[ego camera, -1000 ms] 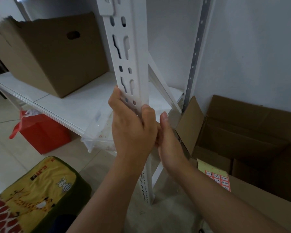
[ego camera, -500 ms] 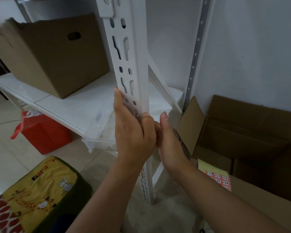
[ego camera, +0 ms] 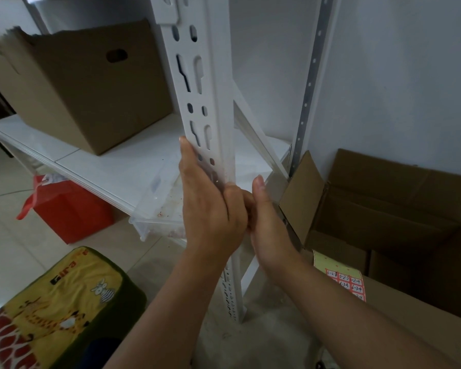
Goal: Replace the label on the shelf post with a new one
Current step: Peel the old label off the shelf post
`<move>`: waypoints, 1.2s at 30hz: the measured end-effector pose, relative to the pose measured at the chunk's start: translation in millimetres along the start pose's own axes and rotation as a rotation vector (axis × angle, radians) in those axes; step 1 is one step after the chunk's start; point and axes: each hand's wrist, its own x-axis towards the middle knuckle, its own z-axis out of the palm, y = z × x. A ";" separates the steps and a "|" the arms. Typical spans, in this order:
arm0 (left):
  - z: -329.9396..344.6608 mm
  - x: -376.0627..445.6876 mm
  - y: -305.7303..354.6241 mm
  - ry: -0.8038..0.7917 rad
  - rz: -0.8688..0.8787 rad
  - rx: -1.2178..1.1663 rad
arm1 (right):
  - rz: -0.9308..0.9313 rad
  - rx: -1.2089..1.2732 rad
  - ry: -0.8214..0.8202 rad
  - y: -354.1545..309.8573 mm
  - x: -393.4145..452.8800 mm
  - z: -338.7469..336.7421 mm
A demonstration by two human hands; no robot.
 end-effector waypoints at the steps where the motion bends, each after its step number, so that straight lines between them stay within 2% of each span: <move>1: -0.3 0.4 -1.1 -0.005 0.004 0.002 | 0.001 -0.001 0.002 0.1 0.2 0.1; 11: -4.6 2.5 -2.0 0.000 0.073 0.013 | 0.010 0.011 -0.003 0.9 0.1 1.4; 25: -3.0 6.9 2.1 0.046 0.004 -0.110 | -0.028 -0.035 0.012 -0.5 0.5 1.9; 36: -0.4 4.1 -5.2 -0.022 0.079 -0.126 | -0.007 -0.004 0.004 -4.6 -1.8 2.6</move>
